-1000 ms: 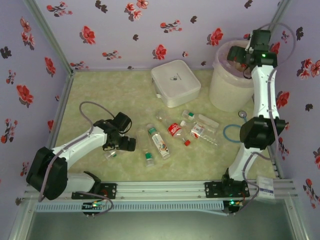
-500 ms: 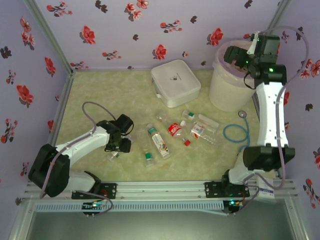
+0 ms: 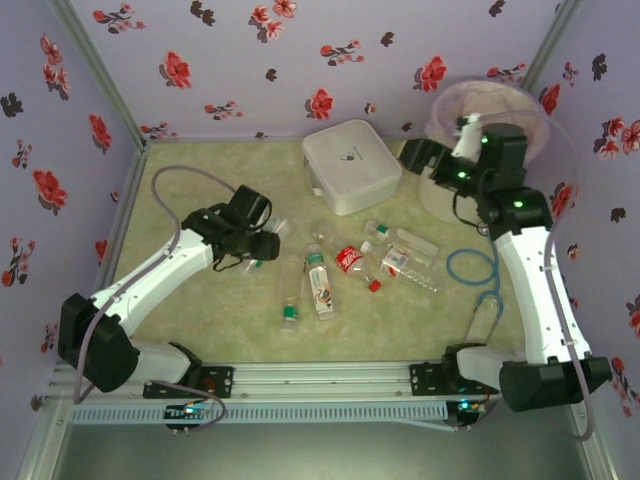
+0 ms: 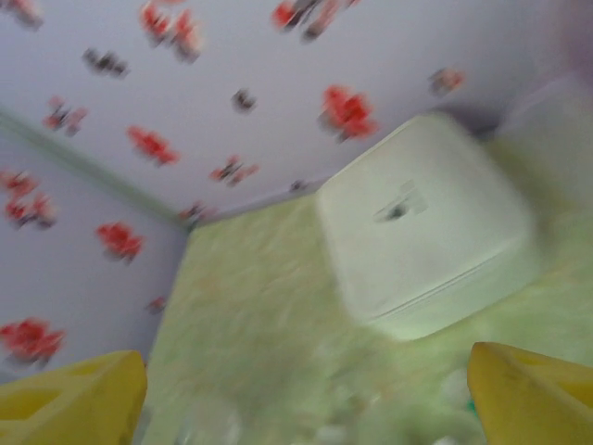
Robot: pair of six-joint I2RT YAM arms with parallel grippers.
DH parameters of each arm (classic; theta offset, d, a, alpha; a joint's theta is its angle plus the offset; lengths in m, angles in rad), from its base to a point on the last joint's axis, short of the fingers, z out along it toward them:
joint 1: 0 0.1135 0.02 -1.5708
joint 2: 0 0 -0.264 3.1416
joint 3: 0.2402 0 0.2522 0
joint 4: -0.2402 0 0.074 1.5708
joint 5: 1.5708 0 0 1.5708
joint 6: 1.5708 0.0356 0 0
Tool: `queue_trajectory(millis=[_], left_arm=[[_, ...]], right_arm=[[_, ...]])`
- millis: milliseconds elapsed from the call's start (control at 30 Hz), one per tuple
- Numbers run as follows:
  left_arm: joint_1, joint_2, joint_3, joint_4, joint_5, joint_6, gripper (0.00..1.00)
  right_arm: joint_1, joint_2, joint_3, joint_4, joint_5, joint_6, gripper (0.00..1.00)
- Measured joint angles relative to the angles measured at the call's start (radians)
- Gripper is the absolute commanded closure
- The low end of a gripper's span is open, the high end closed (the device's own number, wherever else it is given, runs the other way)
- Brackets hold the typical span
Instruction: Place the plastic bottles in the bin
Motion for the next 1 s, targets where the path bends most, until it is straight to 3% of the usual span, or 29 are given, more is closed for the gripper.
queue_trajectory(millis=[233, 400, 633, 700, 1000], left_arm=[[0.0, 0.005, 0.037, 0.207, 0.179, -0.003, 0.54], [0.0, -0.013, -0.035, 0.397, 0.275, -0.031, 0.54], [0.0, -0.022, -0.066, 0.53, 0.323, -0.054, 0.54], [0.0, -0.024, -0.07, 0.56, 0.331, -0.059, 0.54], [0.001, -0.007, -0.072, 0.599, 0.356, -0.072, 0.52]], right_arm=[[0.195, 0.064, -0.034, 0.129, -0.057, 0.074, 0.16], [0.27, 0.14, -0.06, 0.219, -0.08, 0.126, 0.03], [0.343, 0.243, -0.077, 0.276, -0.087, 0.155, 0.01], [0.349, 0.265, -0.078, 0.293, -0.093, 0.16, 0.06], [0.362, 0.32, -0.079, 0.322, -0.084, 0.156, 0.44]])
